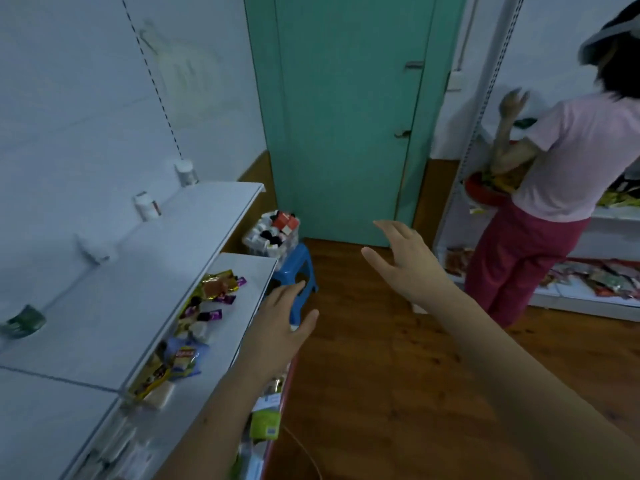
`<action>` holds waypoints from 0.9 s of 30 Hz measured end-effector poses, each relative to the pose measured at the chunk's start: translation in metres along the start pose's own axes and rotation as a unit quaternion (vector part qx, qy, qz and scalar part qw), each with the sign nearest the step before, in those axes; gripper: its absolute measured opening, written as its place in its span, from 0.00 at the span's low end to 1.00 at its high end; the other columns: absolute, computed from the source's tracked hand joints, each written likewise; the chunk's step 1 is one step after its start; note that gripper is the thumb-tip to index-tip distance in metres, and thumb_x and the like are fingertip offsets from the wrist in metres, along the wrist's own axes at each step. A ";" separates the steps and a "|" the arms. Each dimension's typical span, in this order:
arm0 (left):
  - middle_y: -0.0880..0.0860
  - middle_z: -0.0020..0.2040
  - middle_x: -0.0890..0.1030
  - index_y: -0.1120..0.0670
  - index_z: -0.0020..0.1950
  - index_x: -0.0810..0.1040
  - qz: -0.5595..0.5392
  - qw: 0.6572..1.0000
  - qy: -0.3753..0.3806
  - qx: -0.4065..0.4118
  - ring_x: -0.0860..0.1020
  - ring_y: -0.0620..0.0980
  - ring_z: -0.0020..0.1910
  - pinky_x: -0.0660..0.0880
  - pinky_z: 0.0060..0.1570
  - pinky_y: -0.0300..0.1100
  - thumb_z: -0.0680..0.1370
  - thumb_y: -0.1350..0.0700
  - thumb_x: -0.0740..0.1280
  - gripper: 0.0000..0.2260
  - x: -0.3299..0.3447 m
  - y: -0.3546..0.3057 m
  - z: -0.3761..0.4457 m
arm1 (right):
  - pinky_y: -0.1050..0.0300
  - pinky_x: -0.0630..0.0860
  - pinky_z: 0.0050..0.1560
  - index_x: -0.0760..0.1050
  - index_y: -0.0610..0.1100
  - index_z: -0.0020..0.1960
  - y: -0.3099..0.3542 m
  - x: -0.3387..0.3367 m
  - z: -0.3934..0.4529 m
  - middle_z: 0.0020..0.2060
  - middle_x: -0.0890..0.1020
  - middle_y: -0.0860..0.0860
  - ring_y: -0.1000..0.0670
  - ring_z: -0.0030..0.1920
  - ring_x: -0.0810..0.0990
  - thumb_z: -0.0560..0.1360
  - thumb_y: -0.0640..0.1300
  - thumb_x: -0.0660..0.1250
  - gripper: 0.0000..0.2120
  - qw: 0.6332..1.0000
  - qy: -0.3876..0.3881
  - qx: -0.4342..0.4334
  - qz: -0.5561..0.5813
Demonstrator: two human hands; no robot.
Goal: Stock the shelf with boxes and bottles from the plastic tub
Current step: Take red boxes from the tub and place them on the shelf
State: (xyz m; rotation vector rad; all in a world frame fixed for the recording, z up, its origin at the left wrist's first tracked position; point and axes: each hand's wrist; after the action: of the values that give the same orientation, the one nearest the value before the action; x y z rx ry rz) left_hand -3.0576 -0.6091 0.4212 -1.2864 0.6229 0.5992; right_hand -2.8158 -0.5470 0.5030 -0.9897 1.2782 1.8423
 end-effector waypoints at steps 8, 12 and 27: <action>0.45 0.72 0.68 0.46 0.76 0.64 0.018 1.000 0.014 -0.015 0.66 0.41 0.68 0.68 0.68 0.40 0.79 0.39 0.61 0.27 0.032 0.045 0.161 | 0.49 0.61 0.74 0.56 0.47 0.79 -0.082 0.047 0.156 0.76 0.63 0.49 0.47 0.76 0.60 0.81 0.62 0.57 0.33 0.999 0.030 0.014 0.007; 0.45 0.70 0.68 0.47 0.75 0.65 0.029 0.998 0.026 -0.044 0.66 0.40 0.68 0.66 0.67 0.39 0.78 0.36 0.58 0.28 0.049 0.079 0.256 | 0.48 0.62 0.75 0.55 0.46 0.80 -0.123 0.073 0.259 0.76 0.63 0.48 0.46 0.76 0.61 0.80 0.61 0.58 0.34 0.999 0.037 -0.005 0.023; 0.47 0.66 0.70 0.51 0.75 0.64 -0.001 0.967 0.012 -0.256 0.70 0.47 0.66 0.70 0.63 0.42 0.79 0.44 0.65 0.26 0.078 0.182 0.556 | 0.49 0.63 0.73 0.54 0.45 0.80 -0.211 0.172 0.581 0.76 0.63 0.48 0.45 0.74 0.62 0.80 0.59 0.61 0.35 0.978 0.204 -0.044 -0.009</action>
State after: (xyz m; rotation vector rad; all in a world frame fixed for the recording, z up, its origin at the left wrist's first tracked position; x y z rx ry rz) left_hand -3.0842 -0.0254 0.3346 -1.7774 0.5007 0.7758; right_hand -2.8377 0.0847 0.3946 -1.4807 1.4223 1.7487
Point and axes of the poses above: each hand's wrist, its own z-axis towards the middle knuckle, its own x-axis out of the palm, y = z × x
